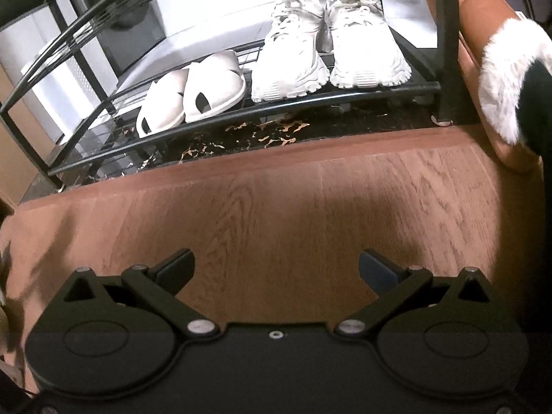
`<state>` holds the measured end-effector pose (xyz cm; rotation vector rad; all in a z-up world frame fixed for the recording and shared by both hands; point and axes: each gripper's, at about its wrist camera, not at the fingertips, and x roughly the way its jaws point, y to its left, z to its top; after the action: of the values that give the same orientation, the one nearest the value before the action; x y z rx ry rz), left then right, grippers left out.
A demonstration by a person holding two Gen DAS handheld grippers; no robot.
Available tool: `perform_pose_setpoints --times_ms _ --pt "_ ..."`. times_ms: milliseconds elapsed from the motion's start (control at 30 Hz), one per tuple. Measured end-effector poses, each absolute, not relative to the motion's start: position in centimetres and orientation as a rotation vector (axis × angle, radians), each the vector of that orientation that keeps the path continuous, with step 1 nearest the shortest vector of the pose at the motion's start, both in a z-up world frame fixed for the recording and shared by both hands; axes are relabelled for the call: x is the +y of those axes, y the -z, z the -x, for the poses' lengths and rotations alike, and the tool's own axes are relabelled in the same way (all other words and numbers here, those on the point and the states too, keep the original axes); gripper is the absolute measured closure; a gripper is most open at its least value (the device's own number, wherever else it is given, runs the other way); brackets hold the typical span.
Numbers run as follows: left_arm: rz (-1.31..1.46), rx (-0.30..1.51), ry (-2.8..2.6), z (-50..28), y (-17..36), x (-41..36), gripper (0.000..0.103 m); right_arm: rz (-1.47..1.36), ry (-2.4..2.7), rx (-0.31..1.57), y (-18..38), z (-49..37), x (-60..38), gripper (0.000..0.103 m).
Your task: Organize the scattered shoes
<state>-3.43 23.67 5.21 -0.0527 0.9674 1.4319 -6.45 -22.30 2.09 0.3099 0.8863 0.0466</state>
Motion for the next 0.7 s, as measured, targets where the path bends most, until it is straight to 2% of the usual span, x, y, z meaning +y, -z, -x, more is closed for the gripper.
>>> perform_pose_setpoints --times_ms 200,400,567,700 --pt "0.122 1.020 -1.570 4.8 -4.1 26.0 0.000 -0.306 -0.051 0.887 -2.2 6.3 -22.1 0.000" --pt "0.025 1.059 -1.511 3.9 -3.0 25.9 0.001 -0.319 -0.051 0.864 -2.6 6.6 -22.4 0.000" --pt "0.146 1.177 -1.435 3.9 -1.3 27.6 0.001 -0.328 -0.050 0.857 -2.8 6.7 -22.5 0.000" --pt "0.095 1.272 -1.444 4.2 0.2 28.7 0.000 -0.328 -0.045 0.850 -2.8 6.6 -22.5 0.000"
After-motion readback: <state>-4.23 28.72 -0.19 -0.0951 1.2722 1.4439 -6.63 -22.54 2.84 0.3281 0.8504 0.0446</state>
